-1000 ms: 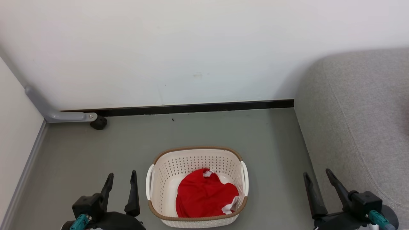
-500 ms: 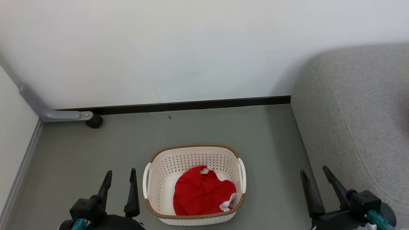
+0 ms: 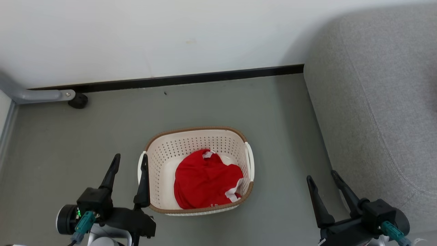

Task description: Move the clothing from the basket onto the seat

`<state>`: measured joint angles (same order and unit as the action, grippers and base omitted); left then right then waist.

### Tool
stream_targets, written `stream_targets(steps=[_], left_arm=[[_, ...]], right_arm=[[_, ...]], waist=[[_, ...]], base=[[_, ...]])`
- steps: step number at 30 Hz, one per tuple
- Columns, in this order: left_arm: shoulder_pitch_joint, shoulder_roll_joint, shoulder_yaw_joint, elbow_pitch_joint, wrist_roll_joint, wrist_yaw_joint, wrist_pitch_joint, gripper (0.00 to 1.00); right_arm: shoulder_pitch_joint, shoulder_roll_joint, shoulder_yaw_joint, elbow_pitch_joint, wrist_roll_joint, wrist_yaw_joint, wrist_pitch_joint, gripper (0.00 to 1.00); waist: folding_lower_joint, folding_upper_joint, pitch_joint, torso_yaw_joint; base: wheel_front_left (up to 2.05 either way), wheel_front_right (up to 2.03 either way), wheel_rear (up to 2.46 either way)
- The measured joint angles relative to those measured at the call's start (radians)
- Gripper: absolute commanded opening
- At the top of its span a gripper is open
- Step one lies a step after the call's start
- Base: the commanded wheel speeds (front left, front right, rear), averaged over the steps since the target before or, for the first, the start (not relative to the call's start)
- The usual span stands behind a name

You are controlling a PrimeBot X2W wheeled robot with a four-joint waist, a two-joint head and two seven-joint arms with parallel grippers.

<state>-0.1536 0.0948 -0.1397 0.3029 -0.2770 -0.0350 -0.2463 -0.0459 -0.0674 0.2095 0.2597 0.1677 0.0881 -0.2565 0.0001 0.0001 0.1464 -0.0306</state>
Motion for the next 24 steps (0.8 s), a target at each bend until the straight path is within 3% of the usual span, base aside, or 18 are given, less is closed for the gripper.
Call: stream_targets(steps=[24], left_arm=[[-0.309,0.037,-0.045,0.111,0.080,0.033,0.255,1.00]], right_arm=[[-0.165,0.014,0.066,-0.046,-0.010,-0.001,0.000,1.00]], waist=[[0.0002,0.0002,0.336,-0.145]], base=[[0.00,0.00,0.00]])
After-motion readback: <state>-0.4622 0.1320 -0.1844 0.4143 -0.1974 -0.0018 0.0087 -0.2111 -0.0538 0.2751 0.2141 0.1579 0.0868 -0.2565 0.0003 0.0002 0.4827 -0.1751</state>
